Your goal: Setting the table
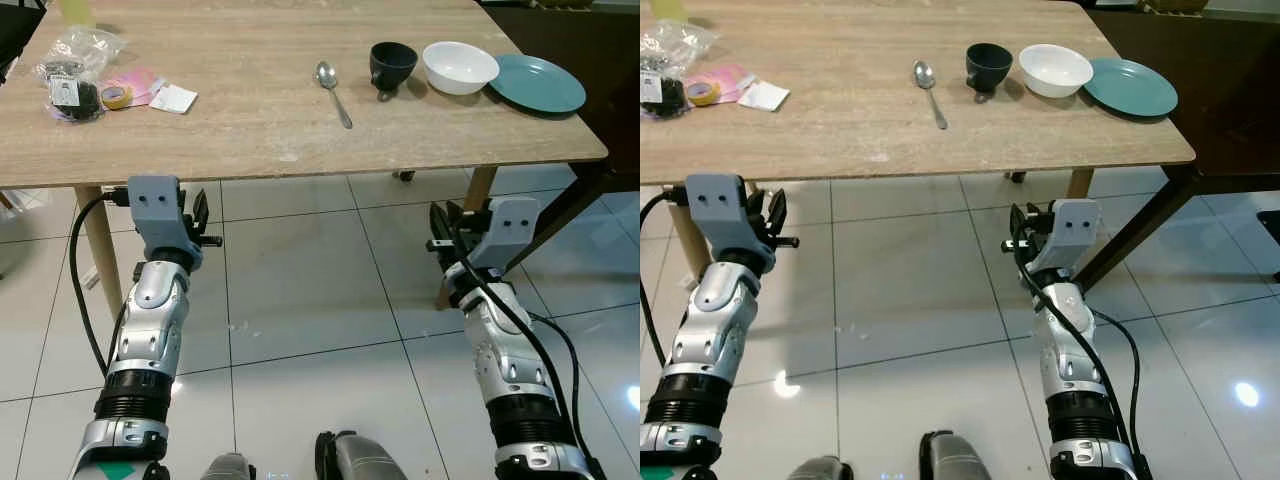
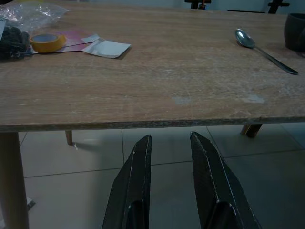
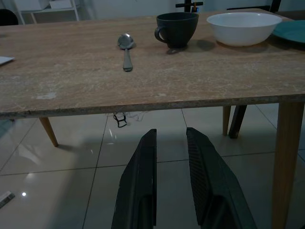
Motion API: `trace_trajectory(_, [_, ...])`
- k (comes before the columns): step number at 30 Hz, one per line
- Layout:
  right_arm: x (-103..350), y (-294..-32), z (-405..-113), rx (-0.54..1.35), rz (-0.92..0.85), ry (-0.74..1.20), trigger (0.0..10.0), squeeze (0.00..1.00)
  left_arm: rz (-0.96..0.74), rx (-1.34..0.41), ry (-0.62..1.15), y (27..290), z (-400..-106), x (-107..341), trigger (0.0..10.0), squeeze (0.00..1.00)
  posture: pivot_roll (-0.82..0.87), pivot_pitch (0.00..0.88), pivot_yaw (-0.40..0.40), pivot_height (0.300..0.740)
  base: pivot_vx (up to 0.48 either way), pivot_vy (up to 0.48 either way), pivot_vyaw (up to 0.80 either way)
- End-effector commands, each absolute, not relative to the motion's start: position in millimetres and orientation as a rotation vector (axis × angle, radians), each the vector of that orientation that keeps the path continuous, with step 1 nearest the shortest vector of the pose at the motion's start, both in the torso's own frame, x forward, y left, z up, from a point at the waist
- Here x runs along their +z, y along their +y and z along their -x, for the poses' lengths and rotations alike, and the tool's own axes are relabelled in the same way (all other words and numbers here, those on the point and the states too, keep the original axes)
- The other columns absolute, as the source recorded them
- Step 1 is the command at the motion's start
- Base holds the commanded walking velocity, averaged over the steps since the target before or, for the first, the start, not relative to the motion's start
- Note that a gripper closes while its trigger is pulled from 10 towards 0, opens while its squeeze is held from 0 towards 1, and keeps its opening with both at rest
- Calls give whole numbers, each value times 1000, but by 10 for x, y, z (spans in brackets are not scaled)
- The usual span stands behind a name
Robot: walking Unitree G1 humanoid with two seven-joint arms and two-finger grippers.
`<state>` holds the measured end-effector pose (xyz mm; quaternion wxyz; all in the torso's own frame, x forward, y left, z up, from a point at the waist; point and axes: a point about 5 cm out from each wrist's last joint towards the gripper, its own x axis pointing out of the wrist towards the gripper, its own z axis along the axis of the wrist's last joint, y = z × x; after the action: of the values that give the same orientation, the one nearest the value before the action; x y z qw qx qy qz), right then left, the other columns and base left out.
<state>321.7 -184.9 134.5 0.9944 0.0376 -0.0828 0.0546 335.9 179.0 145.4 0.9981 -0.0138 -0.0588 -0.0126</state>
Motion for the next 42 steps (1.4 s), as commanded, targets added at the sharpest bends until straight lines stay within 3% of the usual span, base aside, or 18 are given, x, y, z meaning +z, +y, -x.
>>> trace_trajectory(1, [1295,-1858,-3197,109,-73,-141,10000,0,35,-39,-116,1762,-3329,1427,10000,0,63,84,-28,740,266,0,0])
trace_trajectory(42, [1366,-1886,-3246,109,-81,-153,10000,0,50,-61,-130,1736,-3349,1475,10000,0,66,82,-26,740,324,0,0])
